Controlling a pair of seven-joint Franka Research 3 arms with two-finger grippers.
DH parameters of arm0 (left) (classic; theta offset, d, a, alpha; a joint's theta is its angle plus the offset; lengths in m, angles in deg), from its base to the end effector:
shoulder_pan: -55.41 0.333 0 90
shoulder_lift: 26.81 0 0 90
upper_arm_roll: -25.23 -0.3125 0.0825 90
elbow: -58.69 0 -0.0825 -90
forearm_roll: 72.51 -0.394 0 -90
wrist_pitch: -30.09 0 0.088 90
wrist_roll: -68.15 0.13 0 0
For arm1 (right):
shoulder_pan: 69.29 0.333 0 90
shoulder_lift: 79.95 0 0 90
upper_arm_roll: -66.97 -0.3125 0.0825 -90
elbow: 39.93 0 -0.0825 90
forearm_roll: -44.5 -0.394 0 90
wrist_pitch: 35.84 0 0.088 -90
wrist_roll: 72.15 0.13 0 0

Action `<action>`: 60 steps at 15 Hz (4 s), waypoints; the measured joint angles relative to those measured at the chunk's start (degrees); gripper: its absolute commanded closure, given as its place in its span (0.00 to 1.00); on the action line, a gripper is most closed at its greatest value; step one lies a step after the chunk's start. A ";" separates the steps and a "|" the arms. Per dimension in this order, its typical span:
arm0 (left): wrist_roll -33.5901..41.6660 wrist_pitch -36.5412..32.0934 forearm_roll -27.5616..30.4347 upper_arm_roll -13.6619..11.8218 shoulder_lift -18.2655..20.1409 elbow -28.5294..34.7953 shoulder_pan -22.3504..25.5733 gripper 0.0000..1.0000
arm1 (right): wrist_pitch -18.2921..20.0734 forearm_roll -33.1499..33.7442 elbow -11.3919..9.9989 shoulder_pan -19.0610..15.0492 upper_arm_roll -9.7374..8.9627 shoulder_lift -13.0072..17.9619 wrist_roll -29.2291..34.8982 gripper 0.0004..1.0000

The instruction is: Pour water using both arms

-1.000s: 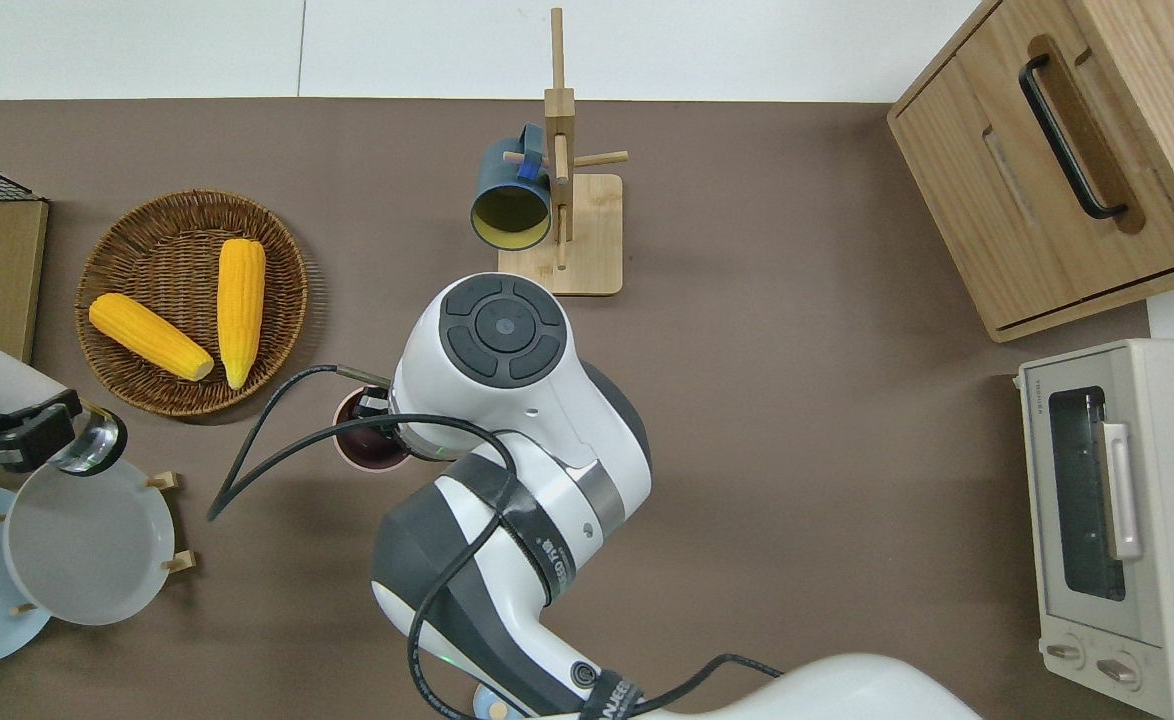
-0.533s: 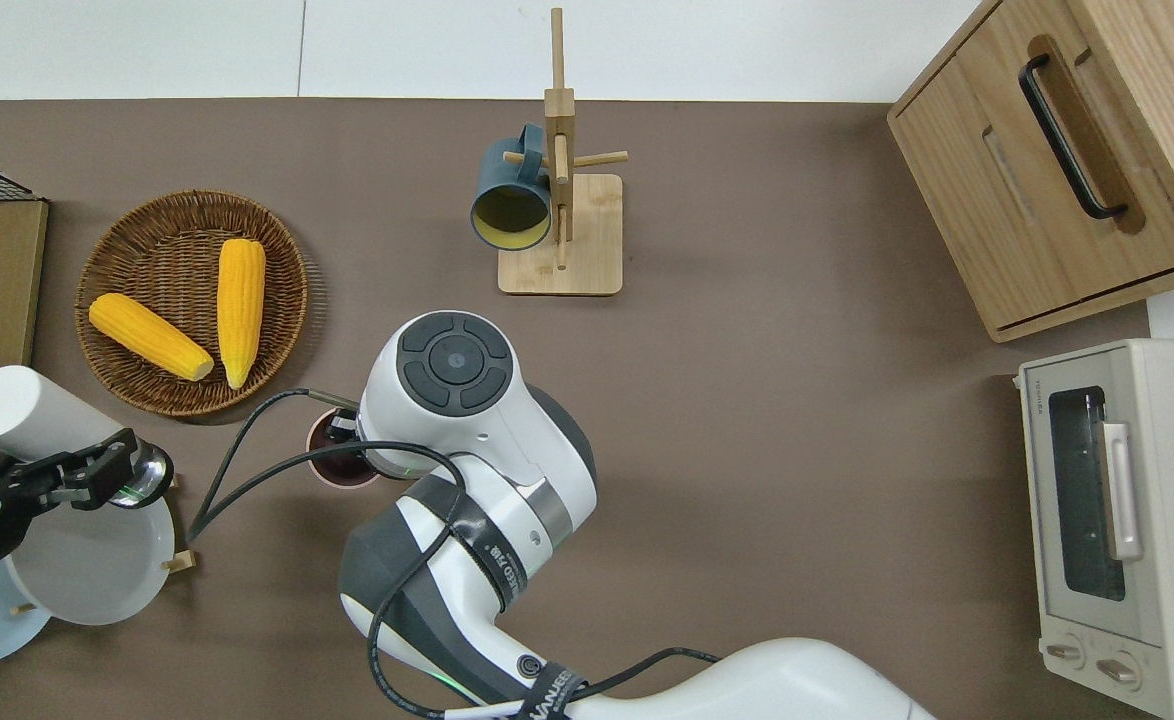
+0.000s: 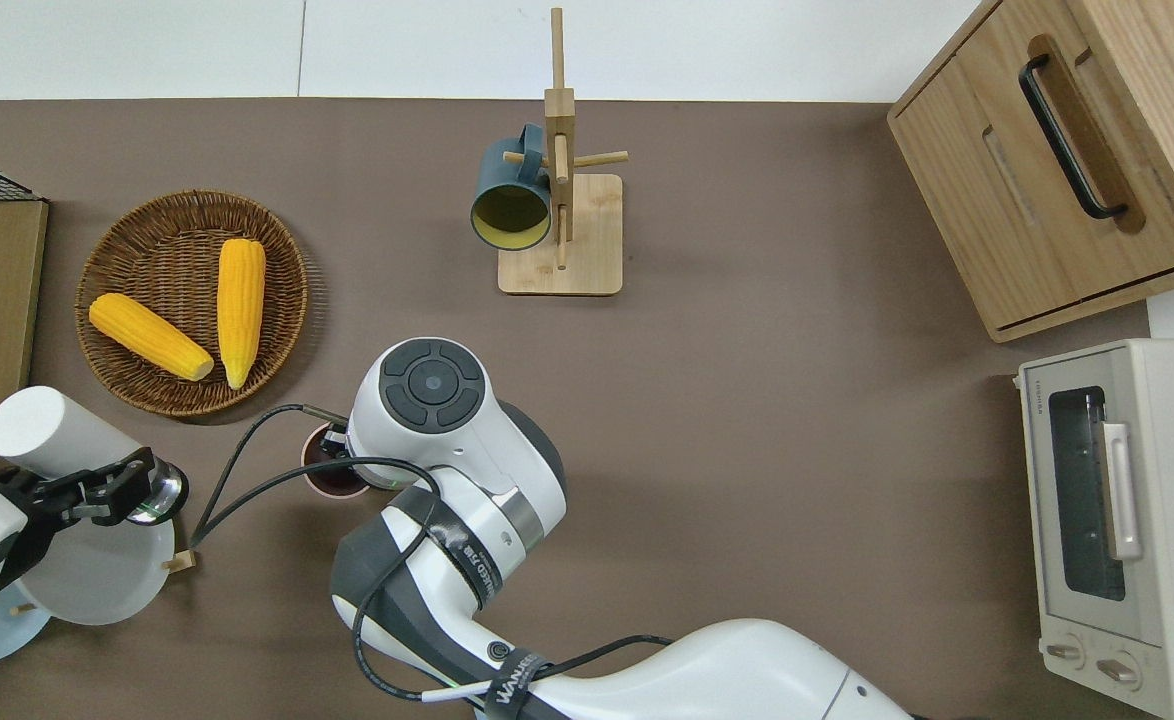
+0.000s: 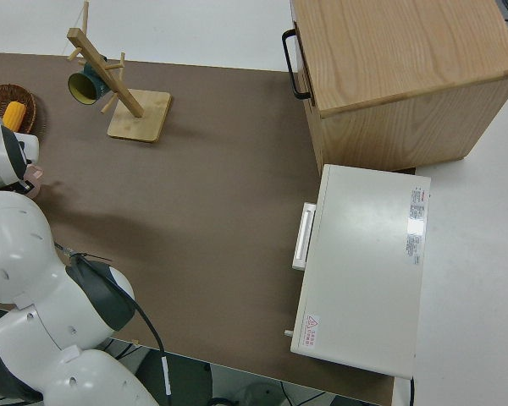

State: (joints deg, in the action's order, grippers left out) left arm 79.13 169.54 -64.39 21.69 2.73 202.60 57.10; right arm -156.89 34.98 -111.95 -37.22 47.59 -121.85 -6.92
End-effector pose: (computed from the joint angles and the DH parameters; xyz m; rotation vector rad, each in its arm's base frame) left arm 0.4439 0.0390 0.4775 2.9817 -0.0212 0.6836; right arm 0.5182 0.5668 0.3336 -2.7363 0.5769 0.3218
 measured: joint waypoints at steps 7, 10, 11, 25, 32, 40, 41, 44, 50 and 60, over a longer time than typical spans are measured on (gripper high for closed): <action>-0.10 0.11 0.06 0.00 0.02 0.19 -0.01 1.00 | -2.56 1.01 0.20 0.85 -0.26 -1.78 0.70 0.83; -0.13 0.13 0.06 0.00 0.03 0.21 -0.01 1.00 | -2.57 1.43 0.21 0.85 -0.27 -1.79 0.76 0.44; -0.15 0.13 0.07 0.00 0.03 0.22 -0.01 1.00 | -2.58 1.56 0.21 0.85 -0.26 -1.79 0.80 0.33; -0.25 0.14 0.07 0.00 0.04 0.37 -0.01 1.00 | 1.90 1.73 3.84 0.78 -0.13 -1.75 2.55 0.01; -0.27 0.12 0.07 0.00 0.04 0.46 -0.05 1.00 | 17.70 4.89 12.64 0.01 0.71 -0.38 -0.96 0.01; -0.26 -0.16 0.07 0.04 0.04 1.89 -2.99 1.00 | 37.33 12.62 13.78 -5.35 5.71 6.22 -33.74 0.01; -0.26 -0.23 0.07 0.06 0.04 2.11 -3.42 1.00 | 39.01 13.23 13.81 -7.55 5.97 7.72 -38.30 0.01; -0.21 -0.38 0.07 0.06 0.04 2.52 -4.43 1.00 | 42.26 14.83 13.81 -12.84 6.51 10.78 -48.98 0.01; 3.12 -0.74 0.14 -0.22 0.67 4.50 -5.47 1.00 | 44.14 20.14 13.77 -20.61 6.96 15.43 -60.70 0.01; 11.78 -2.56 6.89 -0.63 2.29 7.91 -7.27 1.00 | 44.13 16.29 8.52 -34.22 8.17 25.04 -68.10 0.01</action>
State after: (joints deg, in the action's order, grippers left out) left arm 90.90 166.98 -57.50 21.06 5.02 210.51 49.83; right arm -112.76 51.27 -103.43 -71.44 55.76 -96.81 -75.02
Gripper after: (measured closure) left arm 0.357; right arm 0.009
